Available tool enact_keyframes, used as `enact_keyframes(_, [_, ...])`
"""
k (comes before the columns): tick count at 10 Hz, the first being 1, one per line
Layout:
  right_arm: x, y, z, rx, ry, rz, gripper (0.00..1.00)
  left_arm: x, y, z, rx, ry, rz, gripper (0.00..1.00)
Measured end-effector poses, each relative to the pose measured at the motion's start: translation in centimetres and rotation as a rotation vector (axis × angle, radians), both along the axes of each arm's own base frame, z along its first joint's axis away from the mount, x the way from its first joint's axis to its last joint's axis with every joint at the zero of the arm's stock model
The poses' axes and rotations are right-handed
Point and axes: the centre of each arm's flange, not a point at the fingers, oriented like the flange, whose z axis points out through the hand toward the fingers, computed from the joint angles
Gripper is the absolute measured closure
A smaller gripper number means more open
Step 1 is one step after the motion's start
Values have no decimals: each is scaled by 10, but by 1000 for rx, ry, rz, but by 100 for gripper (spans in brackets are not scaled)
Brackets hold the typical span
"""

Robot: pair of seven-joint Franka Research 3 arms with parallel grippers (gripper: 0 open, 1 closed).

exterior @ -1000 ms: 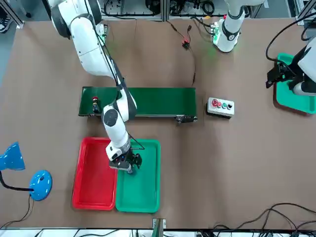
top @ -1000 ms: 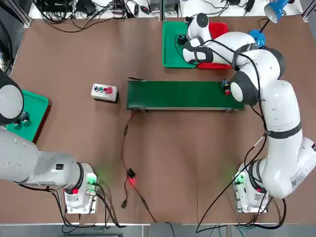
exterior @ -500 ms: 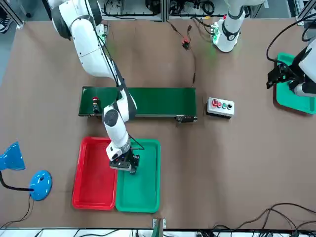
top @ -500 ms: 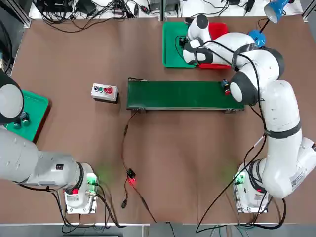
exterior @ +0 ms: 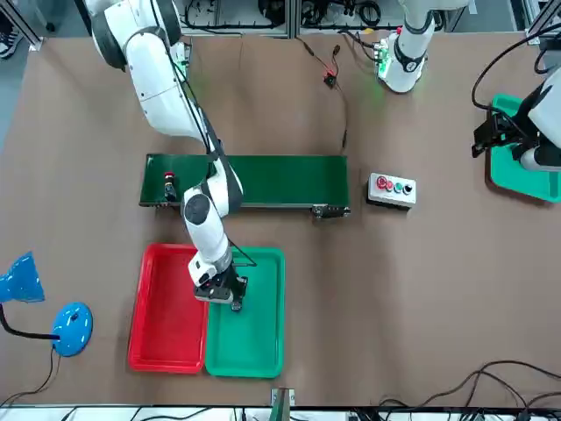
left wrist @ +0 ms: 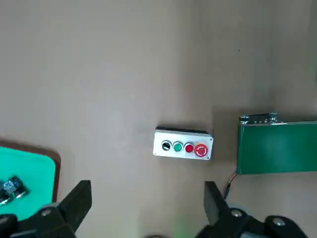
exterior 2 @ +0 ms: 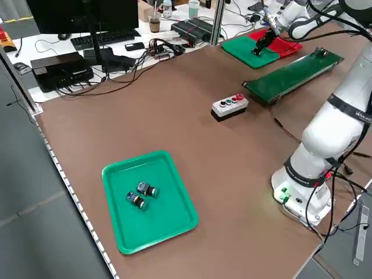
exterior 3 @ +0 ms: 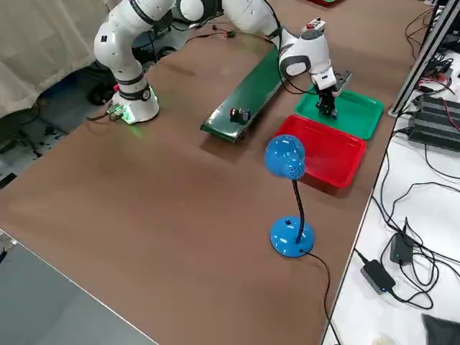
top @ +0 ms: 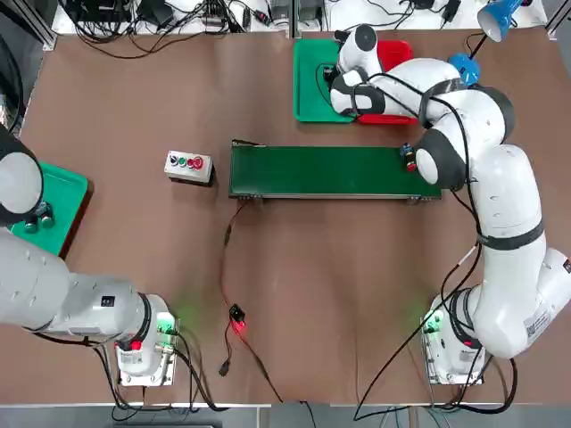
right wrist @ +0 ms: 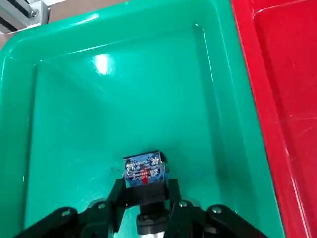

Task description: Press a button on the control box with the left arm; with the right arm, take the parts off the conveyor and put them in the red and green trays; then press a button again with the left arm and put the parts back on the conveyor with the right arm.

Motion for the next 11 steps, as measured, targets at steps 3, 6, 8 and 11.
enact_keyframes(3, [1, 1, 3, -11, 26, -1, 61, 0, 3, 0, 0, 1, 5, 0])
enact_keyframes(6, [1, 2, 22, -33, 88, -1, 61, 2, 3, -3, 0, 6, 6, 0])
enact_keyframes(8, [-3, 6, 54, -45, 139, 2, 61, 2, 3, -3, 0, 6, 6, 0])
enact_keyframes(11, [-33, 5, 109, -49, 187, 25, 61, 2, 2, -3, 0, 6, 3, 0])
